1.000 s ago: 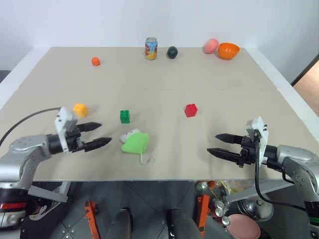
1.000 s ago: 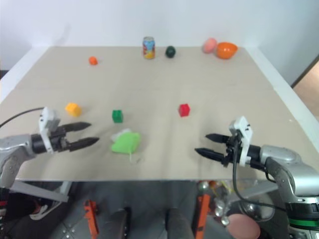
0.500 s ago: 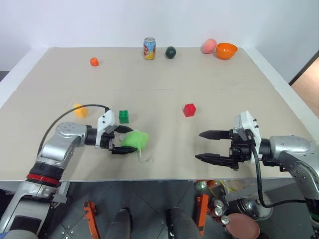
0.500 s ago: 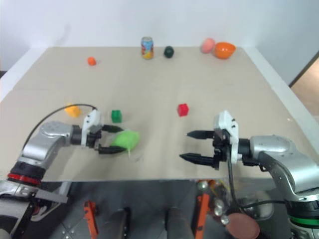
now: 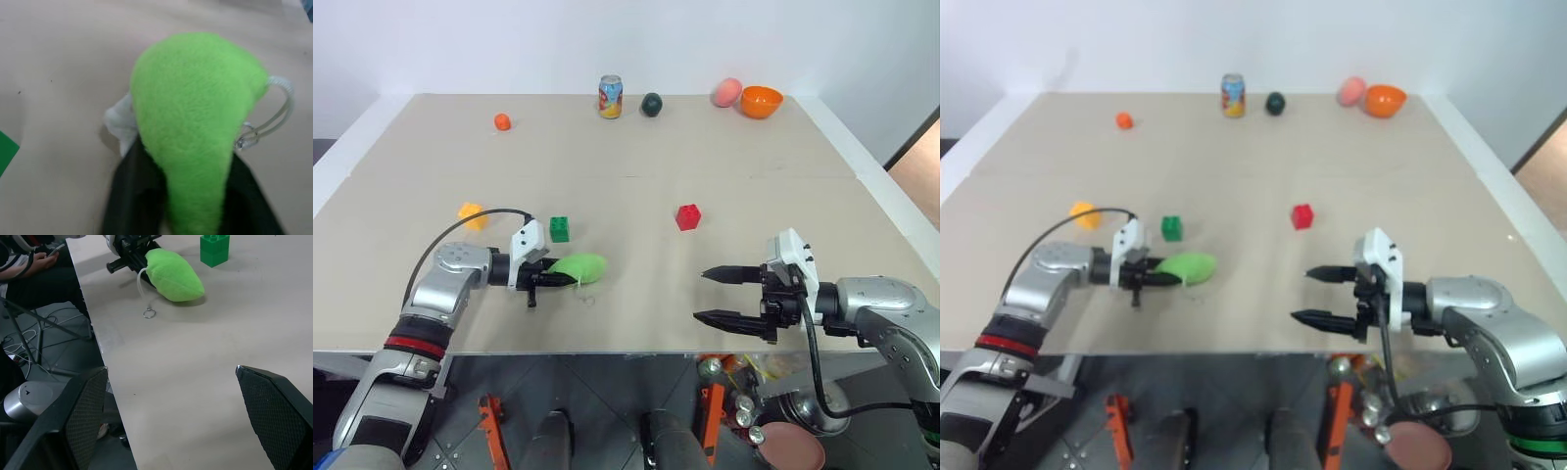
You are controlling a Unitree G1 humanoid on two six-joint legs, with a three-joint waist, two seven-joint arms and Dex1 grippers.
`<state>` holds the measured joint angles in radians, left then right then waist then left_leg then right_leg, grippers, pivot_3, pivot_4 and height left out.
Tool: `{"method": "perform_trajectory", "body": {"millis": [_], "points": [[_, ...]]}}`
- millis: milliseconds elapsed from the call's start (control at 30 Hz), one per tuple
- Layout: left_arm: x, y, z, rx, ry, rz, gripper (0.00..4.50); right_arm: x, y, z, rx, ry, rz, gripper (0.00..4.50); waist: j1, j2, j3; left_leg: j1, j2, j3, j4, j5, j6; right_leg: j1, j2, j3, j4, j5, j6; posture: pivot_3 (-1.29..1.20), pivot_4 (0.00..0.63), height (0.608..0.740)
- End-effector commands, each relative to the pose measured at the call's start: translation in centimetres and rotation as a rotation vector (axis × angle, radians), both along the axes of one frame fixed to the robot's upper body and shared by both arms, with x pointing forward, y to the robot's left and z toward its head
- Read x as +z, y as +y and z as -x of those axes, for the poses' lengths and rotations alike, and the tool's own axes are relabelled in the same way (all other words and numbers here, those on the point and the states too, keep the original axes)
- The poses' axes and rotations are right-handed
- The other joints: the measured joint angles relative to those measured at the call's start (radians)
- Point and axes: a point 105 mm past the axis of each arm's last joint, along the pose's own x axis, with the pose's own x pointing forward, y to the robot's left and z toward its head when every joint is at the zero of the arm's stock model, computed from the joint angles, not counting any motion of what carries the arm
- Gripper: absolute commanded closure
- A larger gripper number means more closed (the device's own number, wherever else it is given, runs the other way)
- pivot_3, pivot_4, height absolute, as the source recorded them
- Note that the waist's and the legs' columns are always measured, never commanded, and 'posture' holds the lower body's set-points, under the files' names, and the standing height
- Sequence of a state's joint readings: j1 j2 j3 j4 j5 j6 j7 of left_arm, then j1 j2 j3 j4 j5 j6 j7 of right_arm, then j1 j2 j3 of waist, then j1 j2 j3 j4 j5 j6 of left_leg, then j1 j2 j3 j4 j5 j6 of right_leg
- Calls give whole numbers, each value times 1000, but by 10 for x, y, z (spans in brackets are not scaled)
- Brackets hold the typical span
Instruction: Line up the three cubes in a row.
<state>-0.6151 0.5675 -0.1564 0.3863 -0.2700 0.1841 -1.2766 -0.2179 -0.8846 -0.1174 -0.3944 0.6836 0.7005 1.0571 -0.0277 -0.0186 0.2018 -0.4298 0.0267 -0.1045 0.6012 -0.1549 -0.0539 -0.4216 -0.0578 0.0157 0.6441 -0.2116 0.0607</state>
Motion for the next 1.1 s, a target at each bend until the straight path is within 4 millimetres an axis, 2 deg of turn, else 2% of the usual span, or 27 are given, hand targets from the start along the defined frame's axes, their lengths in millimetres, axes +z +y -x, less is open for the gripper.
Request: {"method": "perform_trajectory", "body": {"millis": [33,167,233,300,333,400,467,533,667,767,867,900,1100], "points": [[9,-1,5,10,-15,44,4466,10,7,0,31,-50,-7,162,-1,0,0,0,0,0,0,0,0,0,0,0,0,0,0,0,150,740],[40,13,19,32,-18,169,4466,10,10,-1,49,-48,-10,162,-2,0,0,0,1,0,0,0,0,-1,1,1,1,0,0,0,150,740],[75,32,12,151,-31,361,4466,10,11,-3,54,-48,-12,162,-2,0,0,0,1,0,0,0,0,-1,1,1,1,0,0,0,150,740],[119,68,-6,350,-80,639,4466,10,13,-5,62,-50,-16,162,-1,0,0,0,1,0,0,0,0,-1,1,0,2,0,-1,0,150,740],[135,93,-16,491,-118,749,4466,10,14,-6,64,-50,-17,162,-1,0,0,0,1,0,0,0,0,-1,1,0,2,1,-1,0,150,740],[149,148,-28,796,-197,878,4466,9,15,-7,71,-49,-20,162,-3,-1,0,1,2,0,2,1,1,0,1,0,2,3,0,0,150,740],[141,194,-32,1086,-240,871,4466,7,18,-9,79,-48,-21,162,-8,-1,0,5,2,2,2,1,1,3,1,1,2,3,0,0,150,740],[122,233,-28,1343,-274,782,4466,6,19,-11,89,-48,-21,162,-14,0,0,7,2,5,1,1,1,4,0,3,2,3,1,0,150,740],[78,300,-6,1847,-241,593,4466,5,23,-14,109,-47,-24,162,-15,-3,0,7,2,6,0,1,1,4,0,4,2,5,5,0,150,740],[63,311,4,1970,-222,533,4466,5,25,-16,121,-49,-25,162,-12,-9,0,7,2,6,0,1,0,4,0,4,2,6,5,0,150,740],[59,298,0,1958,-219,543,4466,5,27,-18,129,-52,-25,162,1,-12,-1,7,2,6,0,2,-7,4,0,4,2,5,3,0,150,740],[59,297,0,1965,-212,567,3536,5,27,-18,130,-53,-25,162,4,-12,-1,7,2,6,0,3,-10,4,0,4,2,5,3,0,150,740],[69,299,1,1990,-250,665,1536,4,28,-18,131,-53,-27,162,7,-12,-1,7,3,7,0,5,-13,4,0,4,2,6,2,0,150,740]]}}
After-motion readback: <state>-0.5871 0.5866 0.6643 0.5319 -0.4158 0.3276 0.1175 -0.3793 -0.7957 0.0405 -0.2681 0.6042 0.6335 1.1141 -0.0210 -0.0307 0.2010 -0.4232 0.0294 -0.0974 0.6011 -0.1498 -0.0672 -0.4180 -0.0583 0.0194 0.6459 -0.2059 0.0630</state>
